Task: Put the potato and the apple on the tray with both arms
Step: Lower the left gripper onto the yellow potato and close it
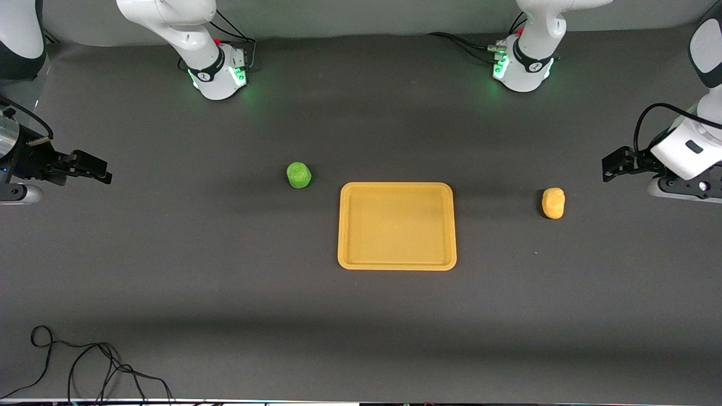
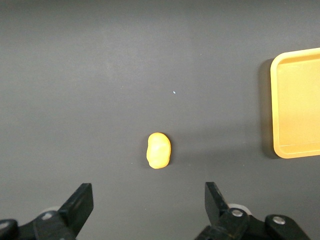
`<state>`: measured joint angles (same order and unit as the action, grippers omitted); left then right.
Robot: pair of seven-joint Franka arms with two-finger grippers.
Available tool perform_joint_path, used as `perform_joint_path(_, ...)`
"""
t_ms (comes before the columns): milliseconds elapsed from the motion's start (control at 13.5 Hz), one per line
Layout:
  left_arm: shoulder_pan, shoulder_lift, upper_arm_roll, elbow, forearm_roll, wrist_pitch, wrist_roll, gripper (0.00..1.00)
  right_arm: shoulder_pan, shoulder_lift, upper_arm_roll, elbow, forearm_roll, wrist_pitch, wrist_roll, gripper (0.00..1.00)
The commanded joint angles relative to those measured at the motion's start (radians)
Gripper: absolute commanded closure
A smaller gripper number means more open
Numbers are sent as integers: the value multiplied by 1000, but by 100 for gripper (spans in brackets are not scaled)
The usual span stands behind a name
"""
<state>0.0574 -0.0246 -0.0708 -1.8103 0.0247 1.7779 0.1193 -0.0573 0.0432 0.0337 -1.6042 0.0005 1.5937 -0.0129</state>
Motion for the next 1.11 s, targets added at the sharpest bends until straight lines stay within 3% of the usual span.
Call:
perform_joint_path(0, -2, -37, 3, -43, 11, 18, 11, 1, 14, -2, -12, 17, -7, -14, -21, 0)
perform_joint_path(148, -2, -35, 3, -75, 11, 47, 11, 1, 13, 0, -12, 18, -7, -12, -21, 0)
perform_joint_path(370, 2, -63, 5, -341, 12, 327, 20, 2, 14, 0, -11, 20, -7, -12, -13, 0)
perform_joint_path(519, 2, -3, 5, -461, 12, 505, 23, 2, 14, 1, -11, 23, -8, -12, -16, 0)
perform_joint_path(741, 2, 179, 5, -472, 11, 621, 46, 5, 14, 4, -11, 23, -7, -11, -21, 0)
perform_joint_path(1037, 5, 337, 6, -474, 12, 707, 66, 6, 17, 0, -8, 6, -5, -9, -21, 0)
